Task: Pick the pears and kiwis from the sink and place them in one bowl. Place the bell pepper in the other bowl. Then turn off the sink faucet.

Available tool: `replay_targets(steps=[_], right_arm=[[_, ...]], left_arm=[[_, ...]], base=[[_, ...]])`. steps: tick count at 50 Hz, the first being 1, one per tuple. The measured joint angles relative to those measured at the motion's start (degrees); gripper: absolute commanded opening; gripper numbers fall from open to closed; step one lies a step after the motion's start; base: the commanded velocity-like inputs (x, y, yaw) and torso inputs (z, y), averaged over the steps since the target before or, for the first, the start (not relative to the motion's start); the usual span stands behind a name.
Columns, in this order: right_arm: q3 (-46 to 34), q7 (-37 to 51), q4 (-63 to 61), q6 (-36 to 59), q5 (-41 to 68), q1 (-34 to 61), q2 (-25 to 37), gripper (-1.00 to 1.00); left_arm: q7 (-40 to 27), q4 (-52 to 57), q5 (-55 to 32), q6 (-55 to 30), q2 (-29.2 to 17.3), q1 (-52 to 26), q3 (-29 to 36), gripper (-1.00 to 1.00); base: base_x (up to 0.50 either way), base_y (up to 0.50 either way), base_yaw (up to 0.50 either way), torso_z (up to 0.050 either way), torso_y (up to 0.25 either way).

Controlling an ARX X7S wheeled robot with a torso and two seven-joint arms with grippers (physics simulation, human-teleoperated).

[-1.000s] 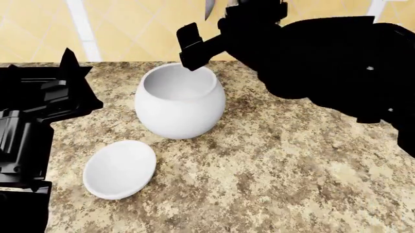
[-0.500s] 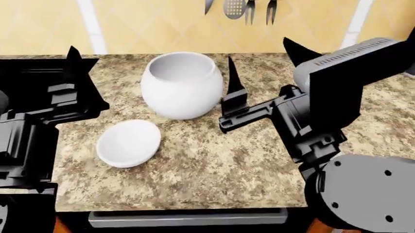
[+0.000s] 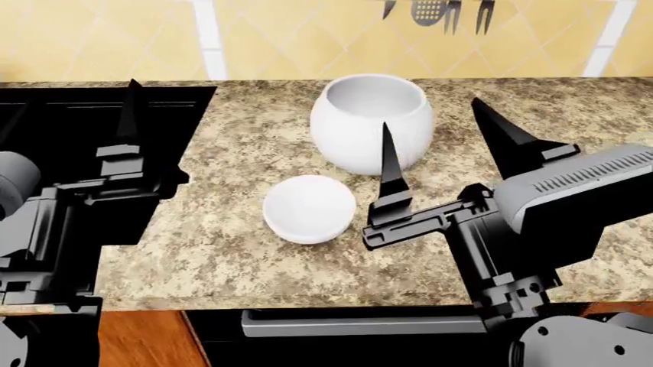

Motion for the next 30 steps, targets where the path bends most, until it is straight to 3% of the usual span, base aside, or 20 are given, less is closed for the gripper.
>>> replay_targets(steps=[30], right_arm=[[0.23, 0.16, -0.4, -1.05, -1.76, -1.48, -0.14, 1.0]], left_arm=[[-0.33, 0.43, -0.41, 0.46, -0.48, 0.23, 0.16, 1.0]], base=[[0.01, 0.5, 0.0, 0.0, 0.0]])
